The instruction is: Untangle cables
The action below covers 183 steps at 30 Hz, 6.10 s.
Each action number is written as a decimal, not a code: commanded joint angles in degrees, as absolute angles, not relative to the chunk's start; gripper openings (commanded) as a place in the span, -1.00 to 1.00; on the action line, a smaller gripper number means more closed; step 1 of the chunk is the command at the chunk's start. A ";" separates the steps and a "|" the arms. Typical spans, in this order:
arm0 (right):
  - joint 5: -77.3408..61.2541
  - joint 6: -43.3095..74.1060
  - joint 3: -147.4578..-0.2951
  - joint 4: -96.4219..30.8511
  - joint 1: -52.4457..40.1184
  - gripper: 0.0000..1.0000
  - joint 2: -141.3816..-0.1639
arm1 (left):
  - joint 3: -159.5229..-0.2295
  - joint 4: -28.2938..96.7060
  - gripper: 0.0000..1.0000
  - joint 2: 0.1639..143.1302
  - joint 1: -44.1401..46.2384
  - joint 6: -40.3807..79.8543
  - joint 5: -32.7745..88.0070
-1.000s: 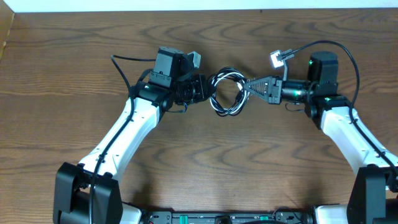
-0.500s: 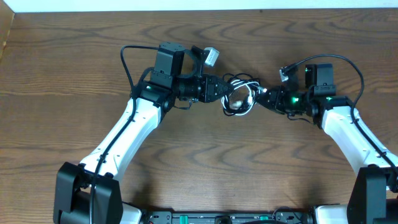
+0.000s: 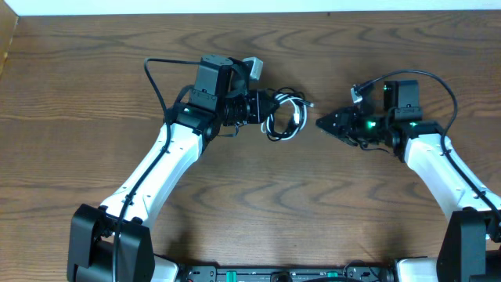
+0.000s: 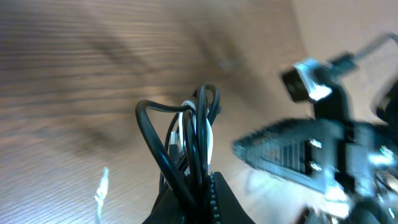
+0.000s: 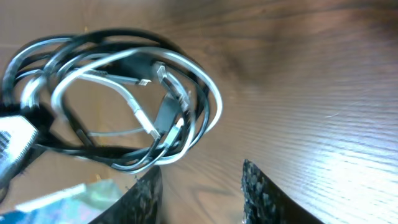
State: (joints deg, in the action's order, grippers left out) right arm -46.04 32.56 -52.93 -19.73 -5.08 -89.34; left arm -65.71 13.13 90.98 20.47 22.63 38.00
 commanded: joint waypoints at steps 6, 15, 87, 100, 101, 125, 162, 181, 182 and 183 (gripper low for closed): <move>-40.38 50.43 -53.56 -13.37 -13.56 -0.33 -89.12 | -66.94 13.19 -0.85 90.59 22.87 26.89 30.98; -38.09 52.73 -53.56 -11.77 -16.40 -0.40 -93.49 | -66.94 13.19 -0.85 90.59 23.29 27.79 31.00; -74.13 26.11 -53.56 0.97 -18.81 -0.98 -92.88 | -66.94 -0.75 -0.85 90.61 20.43 17.87 26.28; -38.11 28.69 -53.56 -20.95 -24.38 -0.70 -92.88 | -66.94 -10.39 -0.85 90.61 14.02 44.42 26.33; -37.41 28.67 -53.56 -21.52 -24.27 -0.58 -92.90 | -66.94 -10.35 -0.85 90.61 13.63 45.19 26.39; -38.52 15.92 -53.58 -7.46 -16.84 0.63 -90.76 | -66.94 -7.25 -0.85 90.59 13.37 59.16 42.96; -39.59 16.84 -53.58 -7.46 -12.56 -0.98 -90.65 | -66.94 9.78 -0.38 90.59 13.04 44.91 30.02; -27.18 40.21 -53.56 -27.79 -6.04 -0.73 -87.24 | -66.94 21.76 0.39 90.59 19.90 21.15 33.15; -24.64 40.77 -53.56 -28.60 -6.55 -0.50 -87.24 | -66.94 21.80 0.39 90.59 20.10 21.23 32.36; -22.92 40.91 -53.56 -29.21 -7.31 -0.24 -87.24 | -66.94 21.61 0.39 90.59 20.14 21.21 32.12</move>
State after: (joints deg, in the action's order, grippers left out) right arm -32.23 36.58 -53.49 -27.79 -5.63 -88.07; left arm -66.04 21.32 90.96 19.53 26.24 31.83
